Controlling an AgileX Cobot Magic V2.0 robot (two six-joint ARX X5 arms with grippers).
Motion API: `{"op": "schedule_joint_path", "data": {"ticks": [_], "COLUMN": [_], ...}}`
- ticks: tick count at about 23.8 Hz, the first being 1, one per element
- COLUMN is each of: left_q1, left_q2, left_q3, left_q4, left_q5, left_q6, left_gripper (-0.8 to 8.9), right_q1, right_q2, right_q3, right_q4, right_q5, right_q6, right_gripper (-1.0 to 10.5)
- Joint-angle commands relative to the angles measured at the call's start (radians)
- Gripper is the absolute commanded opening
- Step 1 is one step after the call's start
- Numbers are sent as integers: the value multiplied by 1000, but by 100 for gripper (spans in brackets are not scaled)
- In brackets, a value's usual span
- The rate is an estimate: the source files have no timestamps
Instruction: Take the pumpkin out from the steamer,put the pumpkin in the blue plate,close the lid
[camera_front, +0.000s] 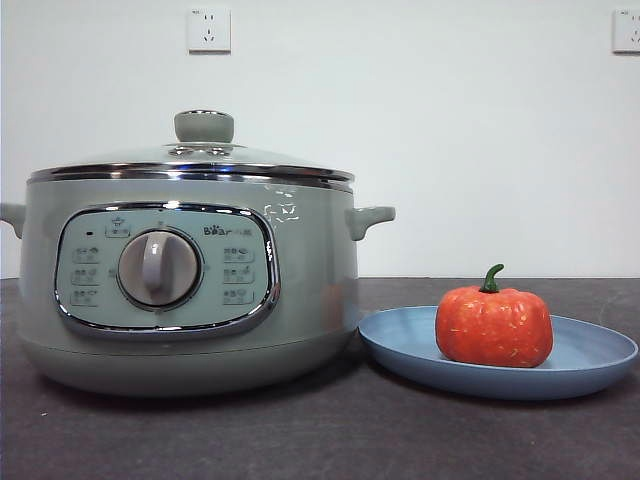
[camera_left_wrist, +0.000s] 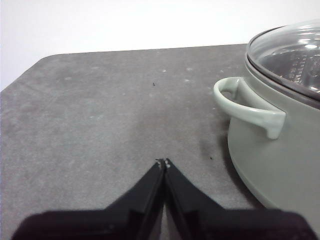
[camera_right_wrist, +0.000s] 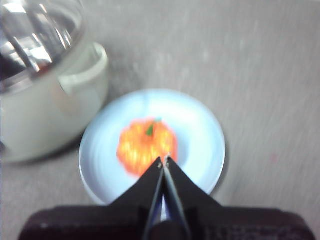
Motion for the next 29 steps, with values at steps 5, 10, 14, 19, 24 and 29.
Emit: {"op": "schedule_joint_path", "data": {"ticks": [5,10,14,19,24,29], "left_q1": [5,5,5,5,5,5], "left_q2": [-2,-2,-2,-2,-2,-2], "left_q3": [-18,-18,-18,-18,-18,-18], "left_q4": [4,4,4,4,4,4], "left_q5": [-2,-2,-2,-2,-2,-2], "left_q6": [-10,-10,-10,-9,-9,-9], "left_gripper": [-4,-3,-3,-4,-3,-4], "right_q1": [-336,-480,-493,-492,-492,-491], "right_q2": [-256,-402,-441,-455,-455,-453], "right_q3": [-216,-391,-458,-506,-514,-513], "right_q4": [227,269,269,303,315,316], "right_q5": [-157,-265,-262,-263,-257,-257], "right_q6": [-134,-128,-113,-109,-85,-53], "right_gripper": [-17,-17,-17,-17,-17,-17]}}
